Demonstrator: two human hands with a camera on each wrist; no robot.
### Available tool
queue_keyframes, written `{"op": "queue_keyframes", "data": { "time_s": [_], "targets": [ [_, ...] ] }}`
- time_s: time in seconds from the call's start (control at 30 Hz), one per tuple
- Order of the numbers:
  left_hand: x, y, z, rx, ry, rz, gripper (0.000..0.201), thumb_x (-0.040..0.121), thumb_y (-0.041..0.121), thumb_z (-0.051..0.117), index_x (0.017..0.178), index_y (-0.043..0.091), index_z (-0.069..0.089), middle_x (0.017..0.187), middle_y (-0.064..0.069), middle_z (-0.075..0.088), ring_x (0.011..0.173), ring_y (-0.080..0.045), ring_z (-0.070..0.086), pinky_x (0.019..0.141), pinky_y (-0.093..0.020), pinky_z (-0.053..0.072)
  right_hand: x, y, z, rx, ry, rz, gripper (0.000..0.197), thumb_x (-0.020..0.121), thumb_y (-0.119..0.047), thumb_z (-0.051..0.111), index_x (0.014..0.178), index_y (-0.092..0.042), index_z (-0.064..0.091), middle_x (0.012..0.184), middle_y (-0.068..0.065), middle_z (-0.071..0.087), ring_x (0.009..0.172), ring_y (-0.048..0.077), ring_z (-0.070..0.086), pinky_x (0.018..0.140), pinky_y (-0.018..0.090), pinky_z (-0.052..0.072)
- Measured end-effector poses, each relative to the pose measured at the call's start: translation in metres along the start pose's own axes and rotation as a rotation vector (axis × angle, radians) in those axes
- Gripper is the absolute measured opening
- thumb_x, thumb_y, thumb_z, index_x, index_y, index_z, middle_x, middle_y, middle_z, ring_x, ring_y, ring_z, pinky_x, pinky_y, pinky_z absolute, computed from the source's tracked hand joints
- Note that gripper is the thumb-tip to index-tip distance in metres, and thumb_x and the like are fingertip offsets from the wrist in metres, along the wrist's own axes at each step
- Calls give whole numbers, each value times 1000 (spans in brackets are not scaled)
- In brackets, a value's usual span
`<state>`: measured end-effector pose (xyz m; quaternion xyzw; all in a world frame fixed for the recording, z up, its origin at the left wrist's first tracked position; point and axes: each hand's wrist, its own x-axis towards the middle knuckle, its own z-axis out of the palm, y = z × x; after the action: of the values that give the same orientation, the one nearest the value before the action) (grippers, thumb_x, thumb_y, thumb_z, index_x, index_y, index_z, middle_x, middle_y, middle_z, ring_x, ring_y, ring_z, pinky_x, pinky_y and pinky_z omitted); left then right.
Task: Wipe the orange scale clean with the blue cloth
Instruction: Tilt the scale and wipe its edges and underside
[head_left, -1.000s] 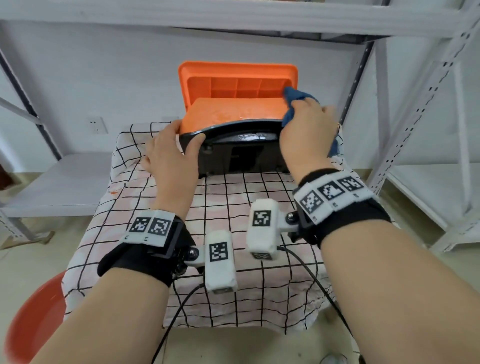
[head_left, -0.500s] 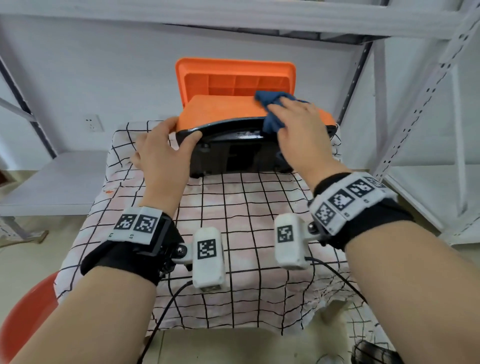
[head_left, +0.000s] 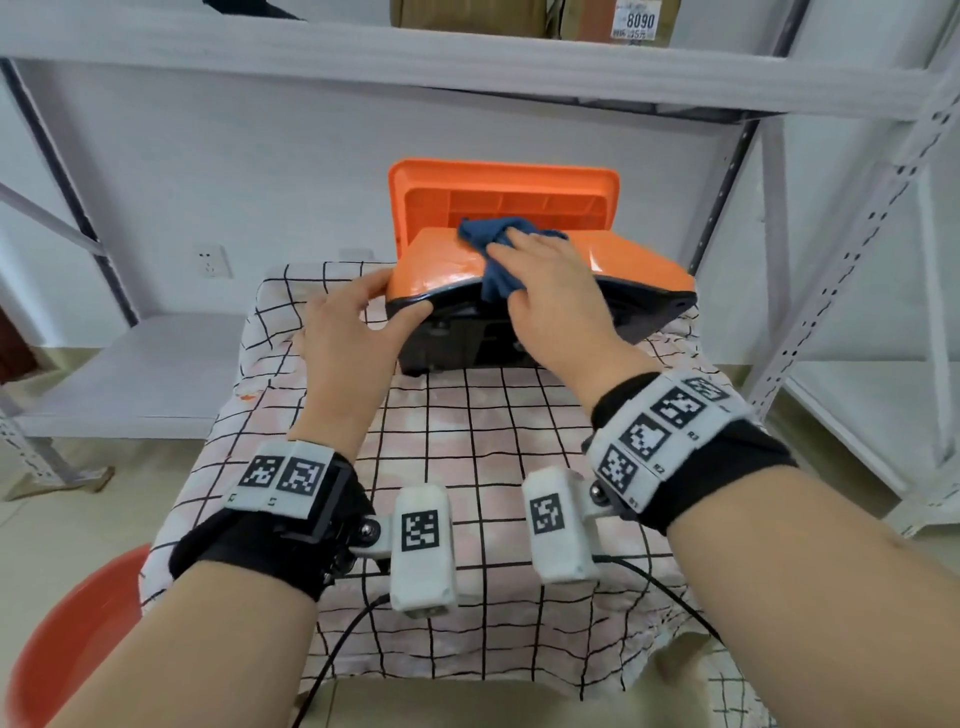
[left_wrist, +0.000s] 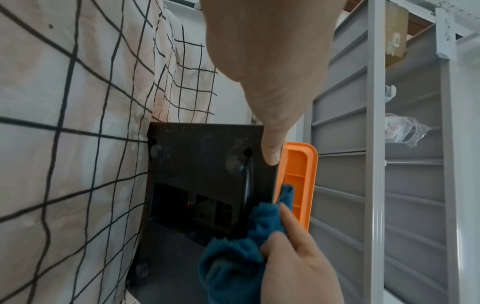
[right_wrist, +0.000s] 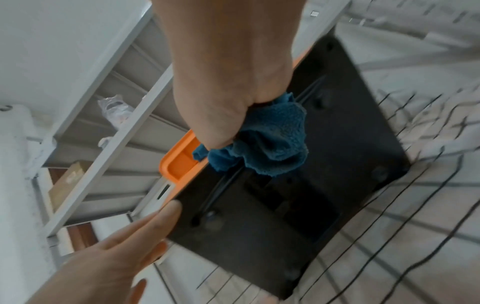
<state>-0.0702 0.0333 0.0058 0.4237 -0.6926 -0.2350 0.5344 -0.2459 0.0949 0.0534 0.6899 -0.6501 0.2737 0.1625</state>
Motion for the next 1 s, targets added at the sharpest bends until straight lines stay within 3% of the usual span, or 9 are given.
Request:
{"op": "queue_keyframes", "data": {
  "time_s": [0.1, 0.2, 0.4, 0.53, 0.63, 0.73, 0.9, 1.0],
  "targets": [
    [3, -4, -7, -52, -51, 39, 46, 73, 50, 64, 115, 31, 66, 109, 15, 67, 112, -11, 55, 101, -41, 42, 9, -15, 7, 31, -69, -56, 51, 85, -4, 39, 135, -11, 49, 143, 6, 45, 133, 28, 36, 112, 33, 21],
    [2, -4, -12, -89, -87, 54, 40, 77, 37, 70, 116, 26, 67, 107, 17, 67, 109, 0, 57, 103, -34, 42, 9, -25, 7, 48, -113, -114, 52, 86, 0, 42, 136, -10, 48, 147, 7, 40, 136, 27, 33, 114, 32, 16],
    [-5, -1, -13, -110, -61, -7, 29, 79, 27, 73, 107, 25, 67, 100, 16, 66, 101, -1, 56, 97, -24, 40, 6, -45, 5, -25, -189, -354, 54, 76, -6, 34, 124, -7, 59, 131, 8, 56, 121, 28, 50, 108, 35, 29],
    [-8, -3, -13, -75, -59, 2, 24, 78, 33, 71, 100, 30, 64, 91, 18, 62, 100, -9, 56, 98, -38, 43, 0, -42, -2, -63, -187, -441, 48, 82, -1, 37, 123, -10, 60, 135, 6, 54, 122, 28, 48, 108, 34, 29],
    [-8, -3, -10, -92, -31, 4, 34, 76, 40, 69, 109, 36, 64, 105, 18, 65, 109, -9, 56, 103, -43, 40, -8, -20, -3, -84, -105, -323, 53, 79, -2, 37, 126, -14, 60, 137, 5, 53, 127, 29, 45, 111, 36, 27],
    [-10, 2, -7, -90, -5, -13, 35, 80, 35, 69, 114, 35, 62, 110, 19, 62, 112, -6, 53, 106, -41, 38, -25, 17, -6, -88, 59, -64, 56, 71, -2, 39, 122, -10, 62, 132, 13, 56, 122, 35, 49, 108, 37, 28],
    [-15, 1, -5, -65, -12, 14, 36, 81, 40, 66, 117, 37, 60, 111, 23, 59, 116, -5, 51, 106, -45, 37, -65, 63, -17, -165, 174, 256, 51, 81, -2, 39, 129, -11, 56, 138, 11, 50, 126, 35, 43, 110, 41, 28],
    [-18, 1, -6, -50, -6, 45, 38, 80, 42, 64, 118, 34, 61, 110, 22, 60, 114, -6, 53, 104, -47, 38, -84, 64, -20, -59, 239, 401, 51, 83, 0, 39, 131, -8, 53, 142, 13, 44, 127, 37, 39, 109, 39, 29]
  ]
}}
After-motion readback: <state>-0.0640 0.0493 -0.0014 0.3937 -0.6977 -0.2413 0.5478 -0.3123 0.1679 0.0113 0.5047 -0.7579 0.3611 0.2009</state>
